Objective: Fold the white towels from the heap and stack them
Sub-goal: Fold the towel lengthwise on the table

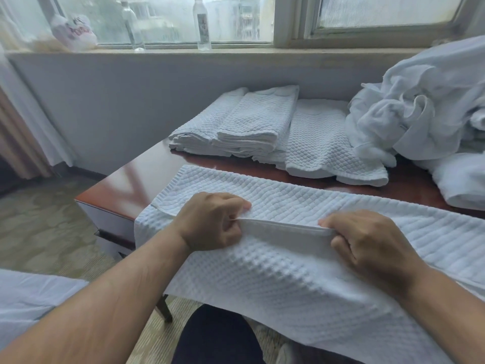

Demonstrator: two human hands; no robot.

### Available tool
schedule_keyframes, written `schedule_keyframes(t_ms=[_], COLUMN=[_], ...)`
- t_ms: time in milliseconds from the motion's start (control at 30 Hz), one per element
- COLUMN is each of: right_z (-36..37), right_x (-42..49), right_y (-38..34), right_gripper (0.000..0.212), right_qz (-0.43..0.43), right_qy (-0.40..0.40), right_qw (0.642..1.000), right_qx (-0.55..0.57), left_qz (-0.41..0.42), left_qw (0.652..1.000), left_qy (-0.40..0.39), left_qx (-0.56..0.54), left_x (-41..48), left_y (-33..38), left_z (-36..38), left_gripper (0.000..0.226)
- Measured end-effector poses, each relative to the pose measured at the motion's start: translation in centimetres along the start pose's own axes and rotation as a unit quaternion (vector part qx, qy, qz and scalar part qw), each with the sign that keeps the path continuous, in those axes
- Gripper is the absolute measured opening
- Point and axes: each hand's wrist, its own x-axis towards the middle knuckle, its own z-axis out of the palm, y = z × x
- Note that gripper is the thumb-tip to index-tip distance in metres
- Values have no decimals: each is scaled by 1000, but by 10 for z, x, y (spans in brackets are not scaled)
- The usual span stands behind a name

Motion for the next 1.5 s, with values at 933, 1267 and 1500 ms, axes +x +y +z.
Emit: schedule_keyframes(t_ms=[933, 1267, 1500], right_z=[-76, -119, -131], right_x=[-108, -134, -172], right_y=[37, 70, 106], right_gripper=[50, 59, 73], right_qz=[392, 488, 617], right_qy=[46, -35, -169], right_qw=[919, 872, 756], right_qx=[-19, 6, -141], left_qz=[74, -24, 76], left_qw=[995, 996, 981], left_qy=[21, -74, -175], left_qx=[-70, -39, -40], left_x=[57, 93, 119], left_y=[144, 182, 239], left_z=[64, 60, 109], left_gripper=[26, 38, 70])
